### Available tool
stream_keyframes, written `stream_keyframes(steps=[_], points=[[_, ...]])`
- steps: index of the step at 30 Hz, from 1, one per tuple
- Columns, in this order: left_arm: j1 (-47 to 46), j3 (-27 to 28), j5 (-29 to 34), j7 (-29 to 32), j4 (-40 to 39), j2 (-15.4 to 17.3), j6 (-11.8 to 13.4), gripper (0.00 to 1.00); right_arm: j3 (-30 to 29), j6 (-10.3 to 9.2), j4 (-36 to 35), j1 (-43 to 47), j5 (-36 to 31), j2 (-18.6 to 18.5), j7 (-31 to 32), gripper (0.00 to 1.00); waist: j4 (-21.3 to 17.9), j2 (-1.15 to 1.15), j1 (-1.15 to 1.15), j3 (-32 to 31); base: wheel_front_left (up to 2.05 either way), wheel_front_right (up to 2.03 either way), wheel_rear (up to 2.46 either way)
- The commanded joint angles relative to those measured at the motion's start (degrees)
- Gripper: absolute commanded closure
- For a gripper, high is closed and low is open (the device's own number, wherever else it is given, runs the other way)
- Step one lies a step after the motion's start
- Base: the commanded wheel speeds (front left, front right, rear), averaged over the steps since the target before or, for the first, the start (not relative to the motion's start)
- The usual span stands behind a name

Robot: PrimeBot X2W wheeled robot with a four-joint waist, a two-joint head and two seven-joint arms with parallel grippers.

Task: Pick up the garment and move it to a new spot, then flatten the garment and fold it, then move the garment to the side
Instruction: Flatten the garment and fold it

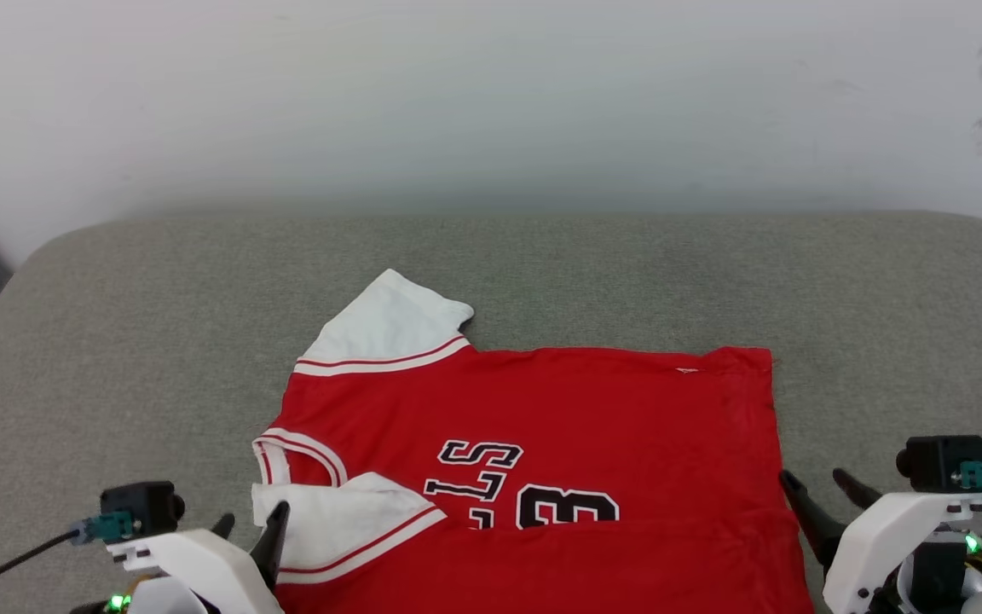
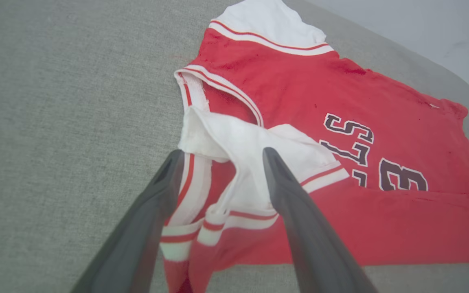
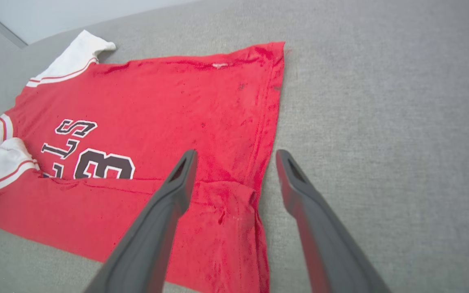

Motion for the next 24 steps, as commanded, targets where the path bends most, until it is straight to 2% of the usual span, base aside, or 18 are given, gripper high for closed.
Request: stream_keyframes(steps=[1, 7, 11, 14, 19, 24], points=[[-1.69, 0.64, 0.82, -1.21, -0.39, 0.39, -0.36, 0.0, -0.33, -0.02, -0.74, -1.16, -0.99, 0.25, -2.85, 0.0, -1.17, 0.0, 0.0, -0.04, 0.0, 0.0, 0.0], [-8.42, 1.68, 3.66, -4.37, -0.12, 1.35, -1.26, 0.0, -0.84, -0.02, -3.45, -4.13, -5.61, 0.82, -13.36, 0.0, -4.19, 0.0, 0.0, 2.12, 0.0, 0.0, 0.0], [-16.17, 1.81, 5.97, -5.38, 0.72, 1.24, -1.69, 0.0, -0.47, -0.02, -7.3, -6.79, -7.65, 1.77, -17.86, 0.0, -5.87, 0.0, 0.0, 7.27, 0.0, 0.0, 0.0], [-23.12, 1.81, 6.76, -4.3, 2.36, 1.57, -2.98, 0.0, -0.37, -0.02, -9.7, -8.92, -8.76, 2.64, -19.35, 0.0, -7.02, 0.0, 0.0, 11.91, 0.0, 0.0, 0.0], [-32.6, 1.92, 6.31, -0.96, 5.5, 2.69, -5.85, 0.0, -0.67, -0.02, -12.24, -11.05, -9.84, 3.85, -20.31, 0.0, -8.35, 0.0, 0.0, 17.69, 0.0, 0.0, 0.0], [-43.12, 1.55, 3.04, 9.78, 9.5, 5.84, -10.47, 0.0, 0.64, -0.02, -14.87, -13.6, -10.64, 5.24, -21.61, 0.0, -10.9, 0.0, 0.0, 23.77, 0.0, 0.0, 0.0]])
